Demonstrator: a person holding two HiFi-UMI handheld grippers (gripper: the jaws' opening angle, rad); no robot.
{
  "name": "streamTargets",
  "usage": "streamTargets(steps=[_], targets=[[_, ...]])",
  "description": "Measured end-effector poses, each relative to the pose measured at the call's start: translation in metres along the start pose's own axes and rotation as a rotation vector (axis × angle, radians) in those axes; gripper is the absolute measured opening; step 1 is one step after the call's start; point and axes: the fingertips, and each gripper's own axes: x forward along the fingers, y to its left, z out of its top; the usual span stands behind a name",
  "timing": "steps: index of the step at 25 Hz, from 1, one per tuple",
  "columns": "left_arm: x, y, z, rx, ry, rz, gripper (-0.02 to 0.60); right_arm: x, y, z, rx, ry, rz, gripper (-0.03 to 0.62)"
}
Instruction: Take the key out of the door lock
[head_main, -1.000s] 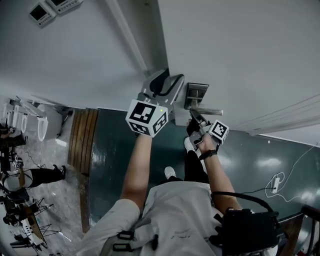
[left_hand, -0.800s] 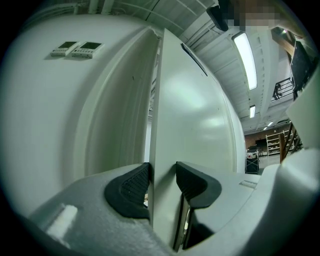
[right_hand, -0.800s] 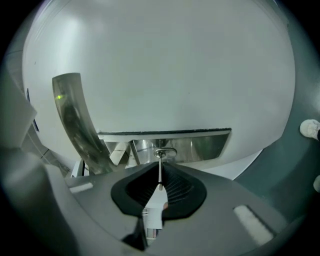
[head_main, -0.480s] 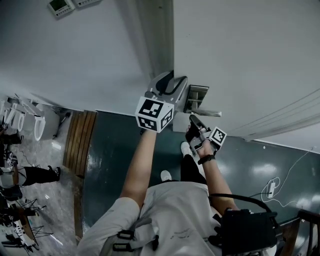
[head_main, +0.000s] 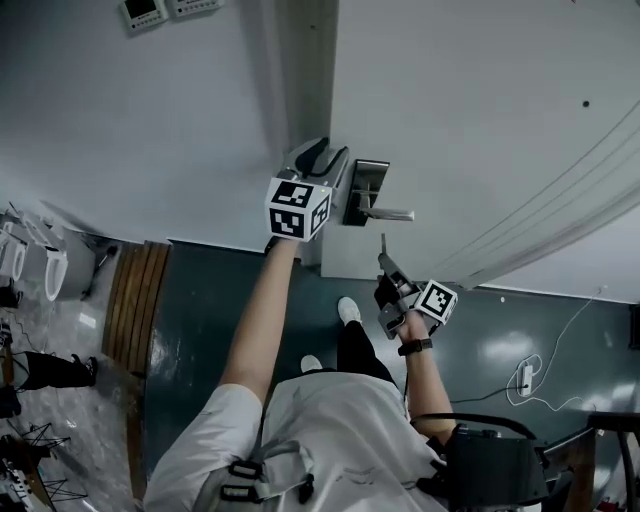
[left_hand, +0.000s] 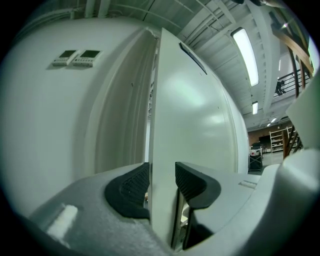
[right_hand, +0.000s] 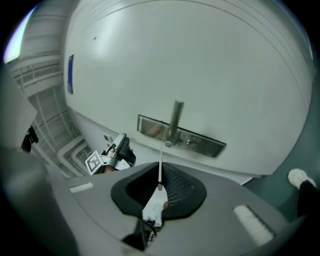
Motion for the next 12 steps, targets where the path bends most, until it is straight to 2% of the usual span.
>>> streamTargets(steps=[3,7,10,12], targets=[[-0.029,-0.015,-0.004,0.000,-0.008,0.003,0.164,-0.016,0.042,0.007,-0.196,-0.016,-0.004,0.028],[-0.067,-0.047,-0.013,-0.006,-0.005,-0.018,0.164,-0.026,0.089,0.019,-0.441,-0.060,-0.081,0.029],[-0.093,-0.067,-0.009,-0.017,-0.019,-0.001,0.124,-0.026,0.140,0.029,-0.643,-0.099,-0.098,0.029],[-0.109,-0.076,-0.001,-0.032,-0.038,0.028,0.095,-0.026,0.170,0.034,-0.739,-0.124,-0.087,0.029]])
